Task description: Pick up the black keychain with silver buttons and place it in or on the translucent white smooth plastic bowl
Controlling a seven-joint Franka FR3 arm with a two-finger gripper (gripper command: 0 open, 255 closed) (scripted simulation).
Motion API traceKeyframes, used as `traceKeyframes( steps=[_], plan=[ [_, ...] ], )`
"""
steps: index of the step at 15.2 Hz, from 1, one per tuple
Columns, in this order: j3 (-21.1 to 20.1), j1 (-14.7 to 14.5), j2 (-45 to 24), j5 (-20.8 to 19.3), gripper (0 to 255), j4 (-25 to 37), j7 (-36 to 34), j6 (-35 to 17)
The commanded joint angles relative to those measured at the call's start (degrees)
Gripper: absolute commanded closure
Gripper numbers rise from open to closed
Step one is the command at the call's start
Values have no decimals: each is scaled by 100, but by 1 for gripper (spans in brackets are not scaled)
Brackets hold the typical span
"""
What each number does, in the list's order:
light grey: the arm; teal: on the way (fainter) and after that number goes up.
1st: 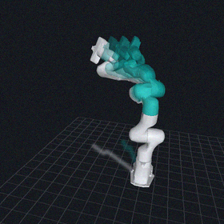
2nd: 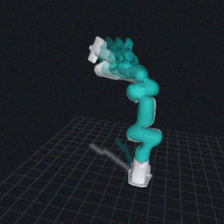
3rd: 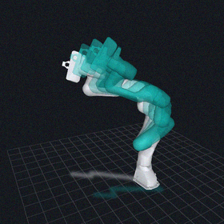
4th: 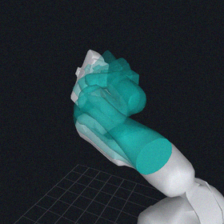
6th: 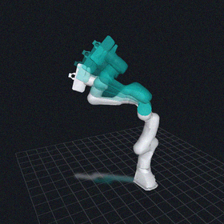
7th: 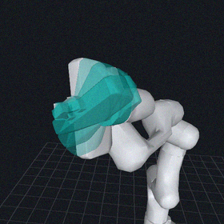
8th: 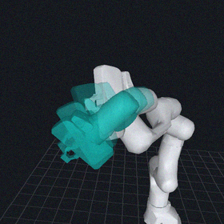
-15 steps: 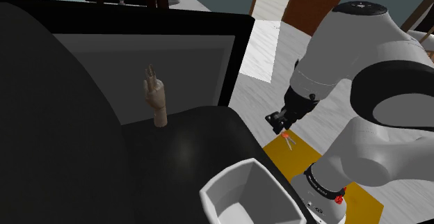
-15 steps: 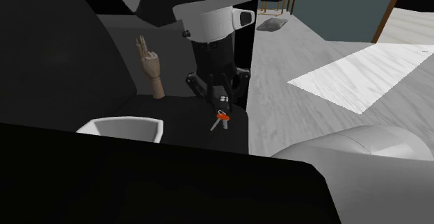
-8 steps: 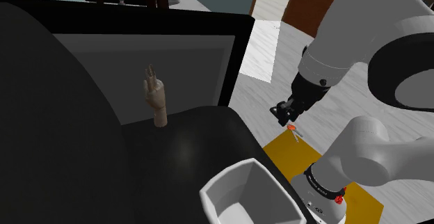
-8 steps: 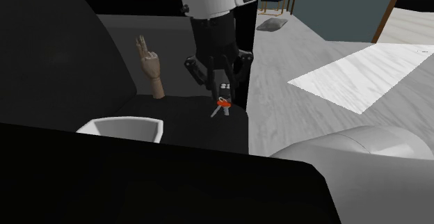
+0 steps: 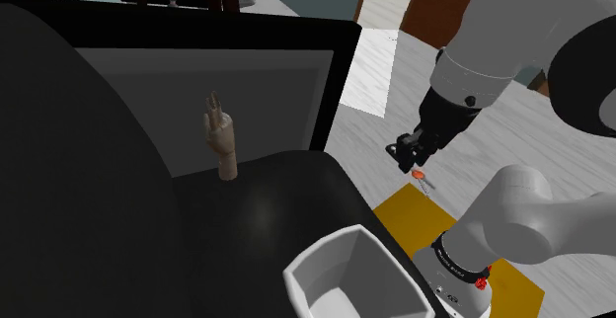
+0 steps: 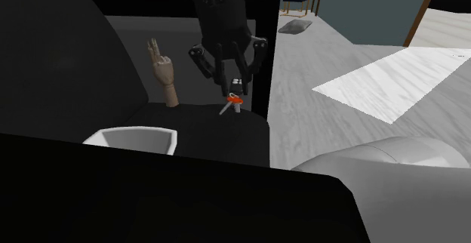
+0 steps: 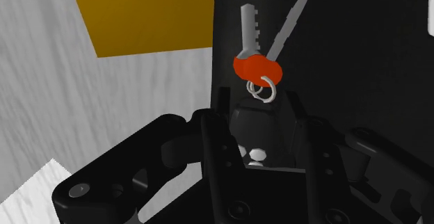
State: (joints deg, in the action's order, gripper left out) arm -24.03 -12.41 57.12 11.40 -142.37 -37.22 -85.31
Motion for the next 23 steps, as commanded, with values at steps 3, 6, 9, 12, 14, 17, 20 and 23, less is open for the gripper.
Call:
traceKeyframes(
  steps=[3, 6, 9, 12, 14, 17, 20, 23],
  plan=[
    [-529, -57, -246, 384, 255, 419, -519, 106],
    [-964, -38, -509, 646, 255, 792, -926, 132],
    [-1411, 39, -809, 863, 255, 1214, -1335, 145],
    [-1880, 171, -1146, 1026, 255, 1684, -1754, 146],
    [-2216, 298, -1389, 1105, 255, 2024, -2039, 145],
    [-2707, 506, -1696, 1189, 255, 2407, -2402, 75],
    [-2777, 478, -1649, 1256, 255, 2171, -2386, -129],
    [-2858, 455, -1613, 1324, 255, 1945, -2374, -334]
  ],
)
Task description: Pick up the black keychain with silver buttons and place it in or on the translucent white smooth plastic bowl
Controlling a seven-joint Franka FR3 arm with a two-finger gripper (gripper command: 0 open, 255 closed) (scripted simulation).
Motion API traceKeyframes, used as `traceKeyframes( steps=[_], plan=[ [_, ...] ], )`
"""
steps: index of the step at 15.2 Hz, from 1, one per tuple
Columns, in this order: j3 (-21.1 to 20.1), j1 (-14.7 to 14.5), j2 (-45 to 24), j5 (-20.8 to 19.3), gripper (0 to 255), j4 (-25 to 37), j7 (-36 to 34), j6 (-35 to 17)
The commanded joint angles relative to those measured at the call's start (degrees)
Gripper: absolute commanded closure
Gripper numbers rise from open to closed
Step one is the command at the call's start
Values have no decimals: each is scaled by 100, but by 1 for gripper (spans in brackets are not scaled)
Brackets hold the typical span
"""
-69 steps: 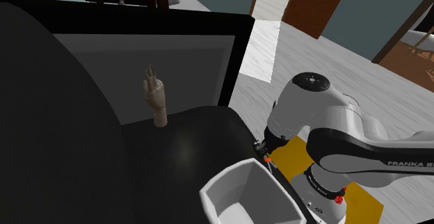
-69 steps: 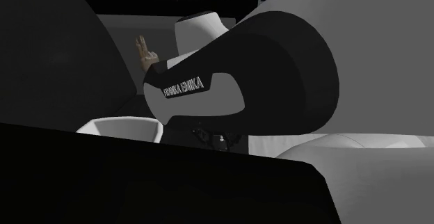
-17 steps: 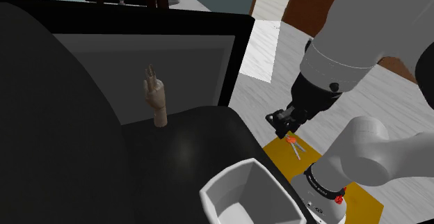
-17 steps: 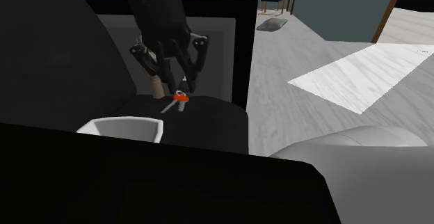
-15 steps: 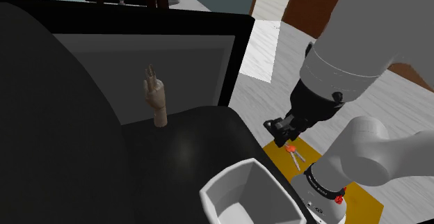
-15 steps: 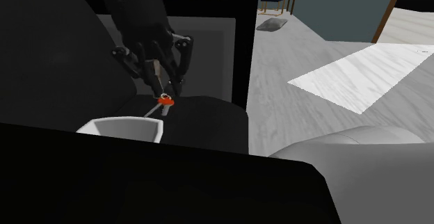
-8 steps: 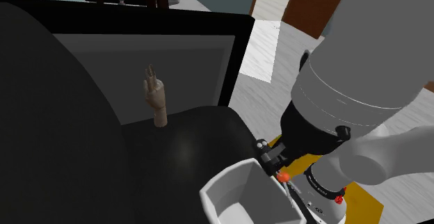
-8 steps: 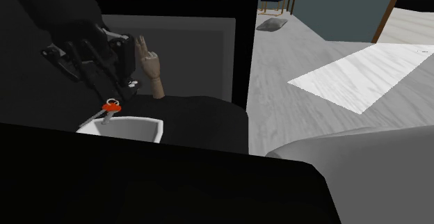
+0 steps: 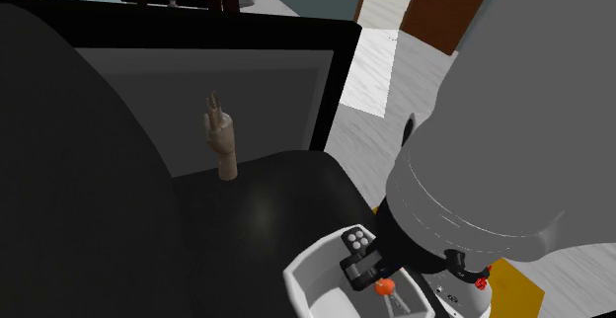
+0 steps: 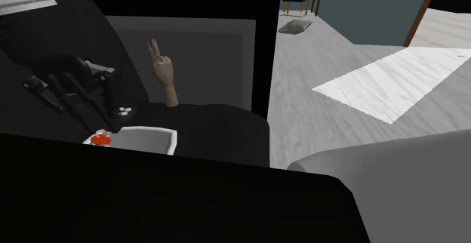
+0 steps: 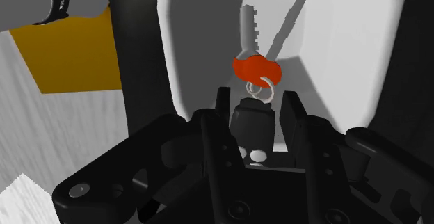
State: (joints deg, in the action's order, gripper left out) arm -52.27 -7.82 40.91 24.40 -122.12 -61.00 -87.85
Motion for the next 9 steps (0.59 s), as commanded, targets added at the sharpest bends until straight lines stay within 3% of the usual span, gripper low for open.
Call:
traceKeyframes(
  steps=[1, 9],
  plan=[
    [-63, -10, 17, 46, 255, -154, 7, -149],
    [-336, -36, 47, 232, 255, -699, 26, -711]
  ],
)
